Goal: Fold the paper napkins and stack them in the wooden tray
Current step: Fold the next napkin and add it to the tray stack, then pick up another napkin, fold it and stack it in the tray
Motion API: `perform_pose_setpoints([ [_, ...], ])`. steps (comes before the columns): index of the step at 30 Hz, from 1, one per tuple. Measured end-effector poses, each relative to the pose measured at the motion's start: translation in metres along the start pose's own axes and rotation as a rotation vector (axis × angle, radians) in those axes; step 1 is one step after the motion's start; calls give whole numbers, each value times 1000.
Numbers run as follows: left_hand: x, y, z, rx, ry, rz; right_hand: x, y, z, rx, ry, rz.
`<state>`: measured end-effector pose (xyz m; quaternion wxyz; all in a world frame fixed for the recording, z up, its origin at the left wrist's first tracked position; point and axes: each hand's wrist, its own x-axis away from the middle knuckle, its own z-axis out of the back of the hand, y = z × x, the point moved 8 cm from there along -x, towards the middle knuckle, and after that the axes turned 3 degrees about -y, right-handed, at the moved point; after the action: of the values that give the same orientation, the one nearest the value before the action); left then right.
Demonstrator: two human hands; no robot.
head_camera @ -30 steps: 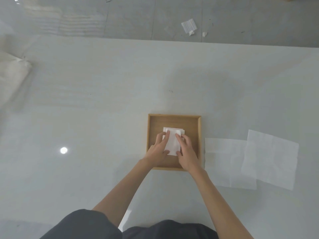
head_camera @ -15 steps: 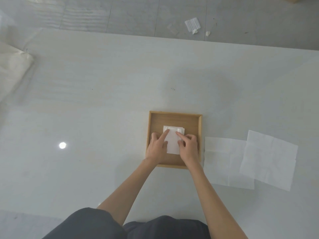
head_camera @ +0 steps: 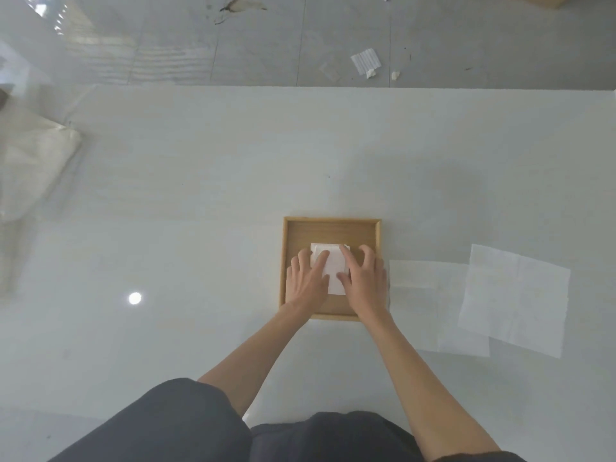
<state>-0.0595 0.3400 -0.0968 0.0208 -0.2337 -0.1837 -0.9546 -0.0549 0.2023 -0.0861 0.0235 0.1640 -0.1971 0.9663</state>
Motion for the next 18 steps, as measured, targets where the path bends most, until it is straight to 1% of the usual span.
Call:
perform_pose_setpoints([
  [2,-1,0,-4,-29,-54,29,1,-2,0,58,-79,36],
  [3,0,1,-2,-30,-46,56,0,-1,3,39,-100,41],
  [4,1,5,2,-28,-8,76,0,0,10,-5,-81,44],
  [6,5,25,12,-15,106,70,3,11,39,-147,61,22],
  [8,7,64,13,-18,189,-27,20,45,72,-286,249,-47],
  [9,7,89,10,-34,209,-91,32,75,86,-344,334,-123],
  [10,5,113,5,-51,217,-147,46,112,95,-406,393,-253],
  [12,-1,166,-10,-72,217,-229,78,205,105,-523,474,-594],
  [14,-13,221,-31,-97,183,-294,109,291,112,-542,531,-856],
  [15,-19,247,-42,-111,163,-328,120,324,115,-528,537,-940],
  [16,-26,273,-55,-132,116,-361,125,349,117,-507,525,-981],
  [18,-41,318,-79,-193,48,-429,126,380,119,-472,471,-990],
])
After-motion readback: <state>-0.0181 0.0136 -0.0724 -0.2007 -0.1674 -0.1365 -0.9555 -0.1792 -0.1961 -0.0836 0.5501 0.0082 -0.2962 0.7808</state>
